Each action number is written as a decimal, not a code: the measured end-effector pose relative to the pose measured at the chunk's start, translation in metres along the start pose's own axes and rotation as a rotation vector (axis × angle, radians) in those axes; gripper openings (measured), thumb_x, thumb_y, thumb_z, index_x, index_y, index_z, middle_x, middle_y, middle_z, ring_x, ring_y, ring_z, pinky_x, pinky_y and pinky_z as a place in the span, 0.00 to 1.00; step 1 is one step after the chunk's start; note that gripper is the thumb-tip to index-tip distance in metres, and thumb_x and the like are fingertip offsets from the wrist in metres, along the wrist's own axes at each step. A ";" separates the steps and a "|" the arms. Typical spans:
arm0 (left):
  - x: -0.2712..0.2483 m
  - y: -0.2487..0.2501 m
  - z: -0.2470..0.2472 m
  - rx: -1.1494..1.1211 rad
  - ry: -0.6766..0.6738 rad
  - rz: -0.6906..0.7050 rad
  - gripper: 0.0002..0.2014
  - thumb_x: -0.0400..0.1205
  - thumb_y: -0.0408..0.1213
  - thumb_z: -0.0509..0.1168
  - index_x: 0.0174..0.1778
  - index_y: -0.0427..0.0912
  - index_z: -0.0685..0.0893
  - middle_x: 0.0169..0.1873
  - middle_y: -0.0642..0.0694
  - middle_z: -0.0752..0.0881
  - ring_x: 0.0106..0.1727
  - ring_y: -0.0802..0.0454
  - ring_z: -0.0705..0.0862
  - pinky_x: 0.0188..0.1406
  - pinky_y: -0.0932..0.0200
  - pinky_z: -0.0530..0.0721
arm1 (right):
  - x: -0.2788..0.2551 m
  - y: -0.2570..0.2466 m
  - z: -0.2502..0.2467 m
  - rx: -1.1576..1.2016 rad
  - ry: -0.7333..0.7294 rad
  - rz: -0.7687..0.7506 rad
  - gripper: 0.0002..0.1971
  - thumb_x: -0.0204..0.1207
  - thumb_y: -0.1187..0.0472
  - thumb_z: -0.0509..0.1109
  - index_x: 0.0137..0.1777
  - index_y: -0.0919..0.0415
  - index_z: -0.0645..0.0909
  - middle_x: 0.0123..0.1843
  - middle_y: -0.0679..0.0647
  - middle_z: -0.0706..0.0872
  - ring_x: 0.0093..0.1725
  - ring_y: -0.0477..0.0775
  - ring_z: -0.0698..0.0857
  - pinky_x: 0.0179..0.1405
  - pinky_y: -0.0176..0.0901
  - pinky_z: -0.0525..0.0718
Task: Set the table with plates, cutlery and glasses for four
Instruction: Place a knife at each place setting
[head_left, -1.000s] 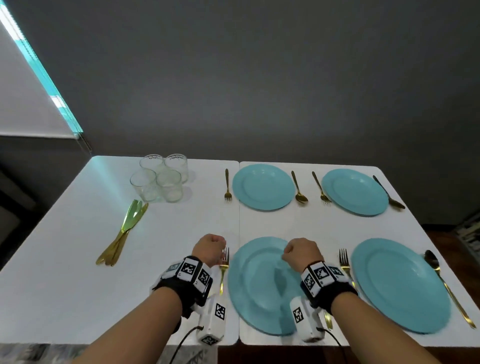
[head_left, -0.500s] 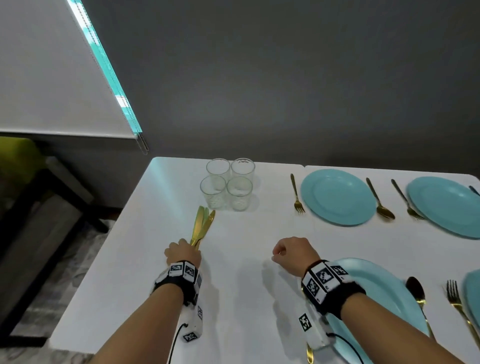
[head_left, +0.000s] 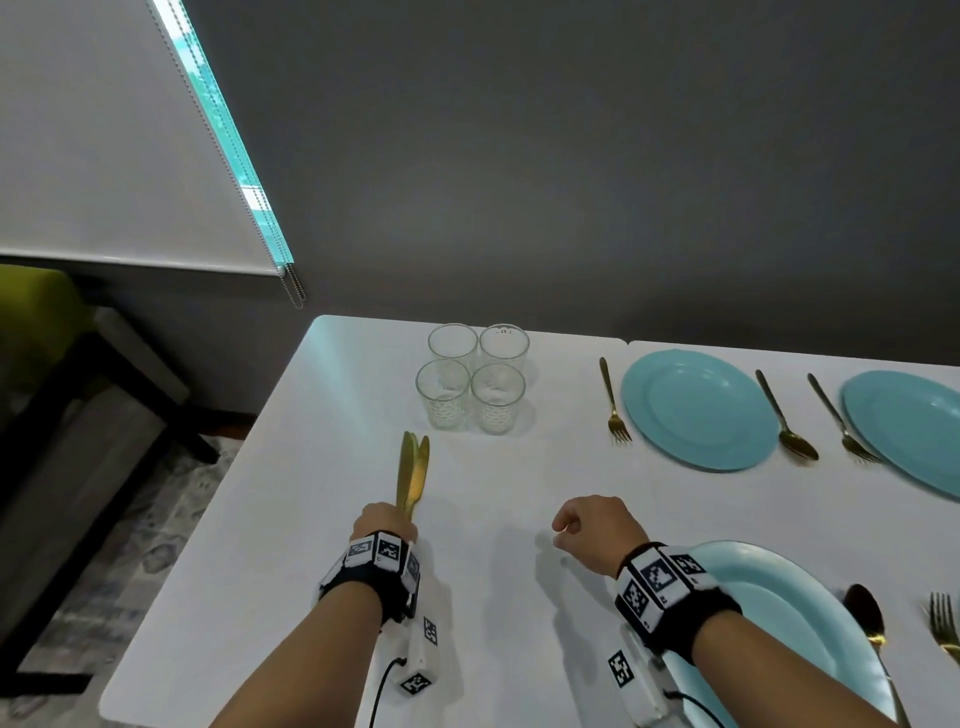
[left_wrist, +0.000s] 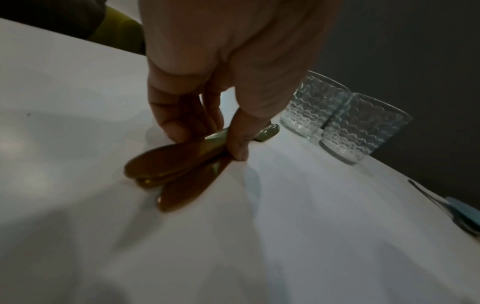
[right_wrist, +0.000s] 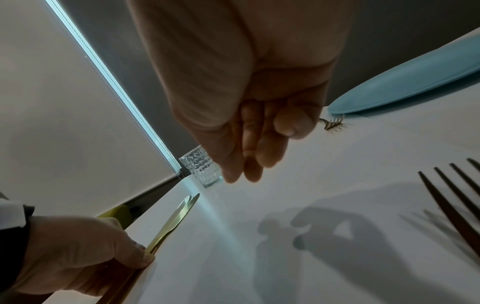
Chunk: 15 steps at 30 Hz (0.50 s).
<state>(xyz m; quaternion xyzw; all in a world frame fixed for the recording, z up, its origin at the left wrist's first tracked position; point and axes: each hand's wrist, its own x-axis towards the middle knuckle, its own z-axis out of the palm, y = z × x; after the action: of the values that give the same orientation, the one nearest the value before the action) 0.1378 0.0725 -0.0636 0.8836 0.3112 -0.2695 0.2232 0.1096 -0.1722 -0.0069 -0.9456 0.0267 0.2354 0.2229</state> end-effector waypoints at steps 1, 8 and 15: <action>-0.003 0.000 0.000 0.013 0.006 0.005 0.15 0.79 0.32 0.63 0.26 0.39 0.70 0.40 0.43 0.83 0.58 0.43 0.86 0.44 0.60 0.79 | 0.000 -0.001 0.000 0.001 -0.003 -0.003 0.12 0.76 0.57 0.68 0.58 0.55 0.85 0.59 0.49 0.86 0.60 0.49 0.83 0.60 0.39 0.81; -0.017 0.000 0.006 0.100 -0.019 0.043 0.14 0.85 0.33 0.55 0.61 0.34 0.81 0.63 0.40 0.84 0.65 0.45 0.83 0.60 0.60 0.80 | -0.004 -0.001 0.006 -0.019 -0.028 -0.019 0.12 0.77 0.56 0.68 0.58 0.55 0.85 0.59 0.49 0.86 0.61 0.49 0.82 0.60 0.40 0.80; -0.046 -0.013 0.018 0.082 -0.012 0.059 0.15 0.86 0.31 0.53 0.68 0.31 0.72 0.70 0.38 0.76 0.71 0.45 0.77 0.69 0.59 0.77 | -0.018 0.001 0.013 -0.021 -0.052 -0.028 0.12 0.77 0.56 0.67 0.57 0.55 0.85 0.60 0.49 0.85 0.61 0.49 0.82 0.60 0.40 0.80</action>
<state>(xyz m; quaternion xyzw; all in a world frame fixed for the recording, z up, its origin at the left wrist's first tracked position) 0.0926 0.0514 -0.0518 0.8991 0.2723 -0.2807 0.1965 0.0876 -0.1685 -0.0089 -0.9417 0.0049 0.2572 0.2170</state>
